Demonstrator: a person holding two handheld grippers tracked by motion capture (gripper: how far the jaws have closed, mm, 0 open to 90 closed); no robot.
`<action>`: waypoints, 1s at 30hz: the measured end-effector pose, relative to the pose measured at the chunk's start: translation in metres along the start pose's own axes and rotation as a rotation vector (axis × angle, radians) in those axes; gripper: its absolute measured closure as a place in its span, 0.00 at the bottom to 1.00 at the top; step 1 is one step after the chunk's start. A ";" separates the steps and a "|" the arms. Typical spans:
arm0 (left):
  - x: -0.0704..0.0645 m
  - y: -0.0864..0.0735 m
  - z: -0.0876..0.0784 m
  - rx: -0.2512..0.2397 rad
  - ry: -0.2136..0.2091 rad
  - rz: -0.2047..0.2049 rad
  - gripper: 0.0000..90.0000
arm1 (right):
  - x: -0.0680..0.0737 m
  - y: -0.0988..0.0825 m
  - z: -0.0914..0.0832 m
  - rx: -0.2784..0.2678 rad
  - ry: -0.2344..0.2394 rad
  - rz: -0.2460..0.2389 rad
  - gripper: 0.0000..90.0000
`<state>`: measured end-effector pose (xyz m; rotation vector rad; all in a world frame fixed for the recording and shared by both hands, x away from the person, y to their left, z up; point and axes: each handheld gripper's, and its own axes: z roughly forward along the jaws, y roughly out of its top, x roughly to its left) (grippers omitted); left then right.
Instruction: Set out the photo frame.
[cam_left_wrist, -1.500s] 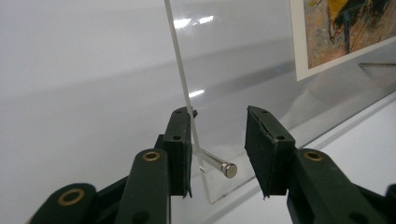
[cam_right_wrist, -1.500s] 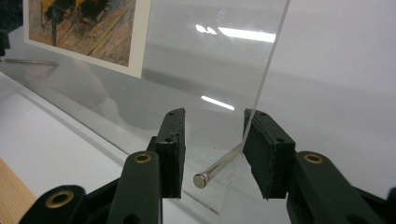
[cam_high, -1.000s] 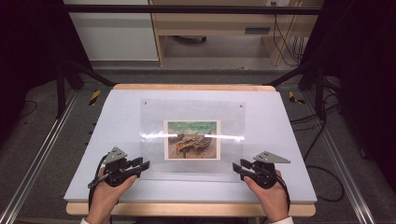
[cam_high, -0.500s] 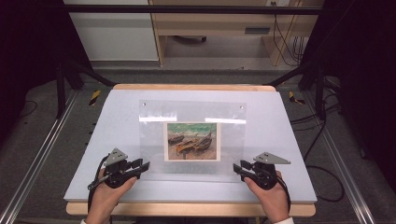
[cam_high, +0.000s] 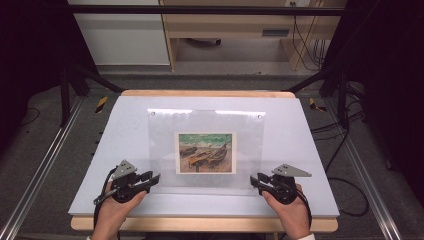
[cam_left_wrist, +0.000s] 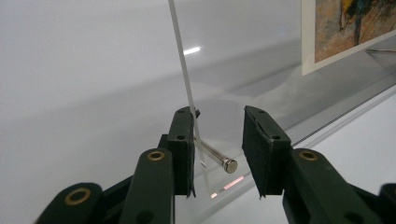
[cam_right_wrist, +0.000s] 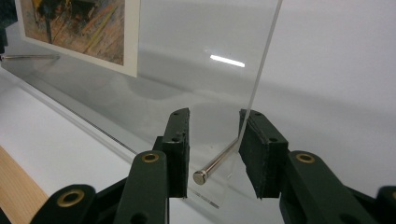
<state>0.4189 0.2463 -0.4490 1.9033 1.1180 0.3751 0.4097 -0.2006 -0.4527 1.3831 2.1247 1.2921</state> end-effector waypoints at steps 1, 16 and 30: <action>0.000 0.000 0.000 0.001 0.001 -0.001 0.71 | 0.000 0.000 0.000 -0.001 0.000 -0.007 0.71; -0.002 -0.002 -0.001 0.004 0.008 0.011 0.72 | 0.000 -0.002 -0.001 0.002 -0.004 -0.011 0.72; -0.002 -0.002 -0.001 0.009 0.008 0.018 0.72 | 0.001 -0.002 -0.001 0.004 -0.006 -0.014 0.72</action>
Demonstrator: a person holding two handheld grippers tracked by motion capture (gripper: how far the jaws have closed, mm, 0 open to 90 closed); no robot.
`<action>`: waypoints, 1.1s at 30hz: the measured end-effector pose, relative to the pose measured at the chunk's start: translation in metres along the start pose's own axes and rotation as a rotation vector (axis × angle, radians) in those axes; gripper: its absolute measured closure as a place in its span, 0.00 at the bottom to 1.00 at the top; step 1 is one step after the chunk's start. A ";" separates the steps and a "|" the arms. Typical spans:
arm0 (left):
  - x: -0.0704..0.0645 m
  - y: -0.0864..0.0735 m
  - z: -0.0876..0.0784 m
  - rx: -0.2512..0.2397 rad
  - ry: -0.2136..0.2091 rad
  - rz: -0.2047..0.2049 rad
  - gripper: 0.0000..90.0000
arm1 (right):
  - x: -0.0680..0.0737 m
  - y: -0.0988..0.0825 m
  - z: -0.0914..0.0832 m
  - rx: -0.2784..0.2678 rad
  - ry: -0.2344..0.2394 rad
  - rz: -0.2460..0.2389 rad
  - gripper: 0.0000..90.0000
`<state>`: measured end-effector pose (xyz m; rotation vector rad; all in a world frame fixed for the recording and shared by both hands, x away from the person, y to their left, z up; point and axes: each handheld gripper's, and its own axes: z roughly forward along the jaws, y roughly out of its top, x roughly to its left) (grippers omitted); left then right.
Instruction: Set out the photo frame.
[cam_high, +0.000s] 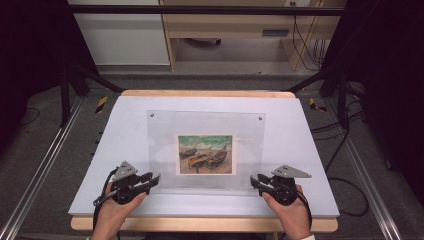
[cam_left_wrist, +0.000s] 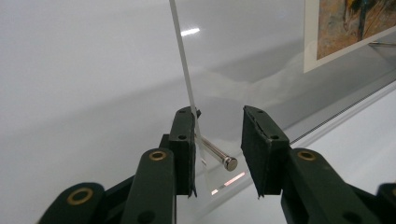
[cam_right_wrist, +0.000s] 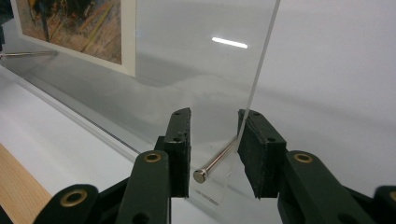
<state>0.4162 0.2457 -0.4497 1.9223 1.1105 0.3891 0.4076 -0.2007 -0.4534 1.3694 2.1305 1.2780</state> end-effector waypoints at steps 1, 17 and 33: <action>0.000 0.000 0.000 -0.001 0.000 -0.002 0.72 | 0.000 0.000 0.000 0.000 0.000 0.000 0.72; -0.002 -0.002 -0.001 0.009 0.005 0.010 0.72 | 0.001 -0.001 -0.001 0.005 -0.002 -0.006 0.73; -0.007 -0.010 -0.003 0.053 0.009 0.042 0.73 | 0.006 -0.011 -0.004 0.045 0.002 -0.014 0.73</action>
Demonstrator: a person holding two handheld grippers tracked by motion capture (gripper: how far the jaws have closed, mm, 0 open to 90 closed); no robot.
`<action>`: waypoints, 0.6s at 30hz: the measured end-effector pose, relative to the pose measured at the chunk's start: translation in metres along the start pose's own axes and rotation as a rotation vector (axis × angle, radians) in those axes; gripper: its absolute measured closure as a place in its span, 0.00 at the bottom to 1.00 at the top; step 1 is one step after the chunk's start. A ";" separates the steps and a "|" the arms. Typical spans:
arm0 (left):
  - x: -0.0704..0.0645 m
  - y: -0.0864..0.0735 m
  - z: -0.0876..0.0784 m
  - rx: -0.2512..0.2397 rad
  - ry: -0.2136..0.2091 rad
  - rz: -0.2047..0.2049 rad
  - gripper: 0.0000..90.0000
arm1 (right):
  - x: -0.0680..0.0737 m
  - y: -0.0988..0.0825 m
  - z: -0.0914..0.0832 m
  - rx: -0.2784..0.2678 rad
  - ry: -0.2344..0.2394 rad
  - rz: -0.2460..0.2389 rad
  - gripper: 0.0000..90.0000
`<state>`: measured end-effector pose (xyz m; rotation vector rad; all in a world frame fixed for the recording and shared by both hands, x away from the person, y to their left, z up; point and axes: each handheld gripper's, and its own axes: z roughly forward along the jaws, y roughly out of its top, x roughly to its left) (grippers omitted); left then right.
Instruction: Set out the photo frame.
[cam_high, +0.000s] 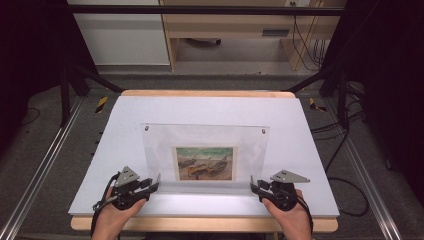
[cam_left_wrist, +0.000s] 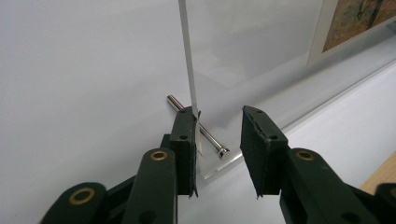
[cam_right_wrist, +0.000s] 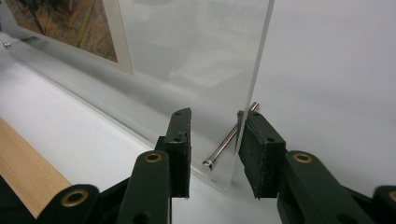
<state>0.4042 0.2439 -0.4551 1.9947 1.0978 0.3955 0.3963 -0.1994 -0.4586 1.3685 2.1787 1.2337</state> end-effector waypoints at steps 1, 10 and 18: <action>0.000 0.000 0.000 -0.001 0.003 0.002 0.73 | 0.000 0.000 0.000 -0.002 0.001 -0.008 0.73; -0.002 -0.003 0.000 0.015 0.002 0.010 0.73 | 0.002 -0.002 0.001 0.017 -0.002 -0.029 0.71; -0.003 -0.003 0.000 0.022 0.005 0.019 0.73 | 0.002 -0.003 0.001 0.022 -0.005 -0.034 0.71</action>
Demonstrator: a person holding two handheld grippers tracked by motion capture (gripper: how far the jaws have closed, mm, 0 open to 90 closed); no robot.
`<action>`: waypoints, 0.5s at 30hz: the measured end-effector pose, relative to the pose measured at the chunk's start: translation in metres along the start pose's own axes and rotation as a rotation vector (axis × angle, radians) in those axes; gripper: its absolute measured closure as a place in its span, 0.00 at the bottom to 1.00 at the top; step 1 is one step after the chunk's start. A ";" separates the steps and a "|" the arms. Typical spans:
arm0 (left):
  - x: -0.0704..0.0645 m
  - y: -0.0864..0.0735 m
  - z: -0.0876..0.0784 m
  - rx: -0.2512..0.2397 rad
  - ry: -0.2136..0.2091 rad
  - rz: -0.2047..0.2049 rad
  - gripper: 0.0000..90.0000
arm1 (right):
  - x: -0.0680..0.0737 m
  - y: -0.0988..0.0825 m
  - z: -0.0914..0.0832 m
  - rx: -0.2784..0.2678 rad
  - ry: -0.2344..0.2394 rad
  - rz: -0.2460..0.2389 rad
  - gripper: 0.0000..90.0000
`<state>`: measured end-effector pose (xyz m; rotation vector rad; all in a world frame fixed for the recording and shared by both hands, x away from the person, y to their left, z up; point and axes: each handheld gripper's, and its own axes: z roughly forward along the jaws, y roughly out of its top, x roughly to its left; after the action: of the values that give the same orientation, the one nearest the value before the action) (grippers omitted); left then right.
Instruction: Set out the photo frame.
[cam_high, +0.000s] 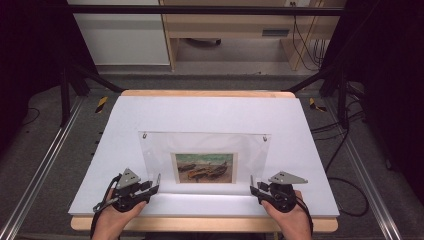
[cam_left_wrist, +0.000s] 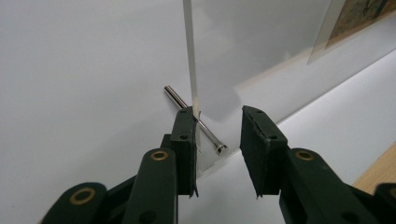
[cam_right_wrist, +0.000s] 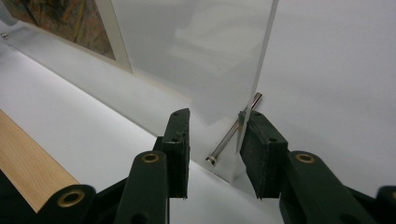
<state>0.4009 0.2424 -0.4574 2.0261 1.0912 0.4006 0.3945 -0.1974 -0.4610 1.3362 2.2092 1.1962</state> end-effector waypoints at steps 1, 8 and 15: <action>0.000 0.000 0.000 0.000 0.000 0.000 0.73 | 0.000 0.000 0.000 0.001 -0.001 0.002 0.71; 0.000 0.000 0.000 0.006 0.001 0.007 0.73 | 0.001 0.000 0.000 0.007 -0.004 -0.002 0.71; -0.001 0.000 0.000 0.007 0.002 0.005 0.73 | 0.002 0.000 0.000 0.009 -0.008 -0.002 0.71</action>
<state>0.4006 0.2419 -0.4578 2.0354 1.0904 0.4019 0.3935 -0.1960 -0.4603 1.3395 2.2129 1.1791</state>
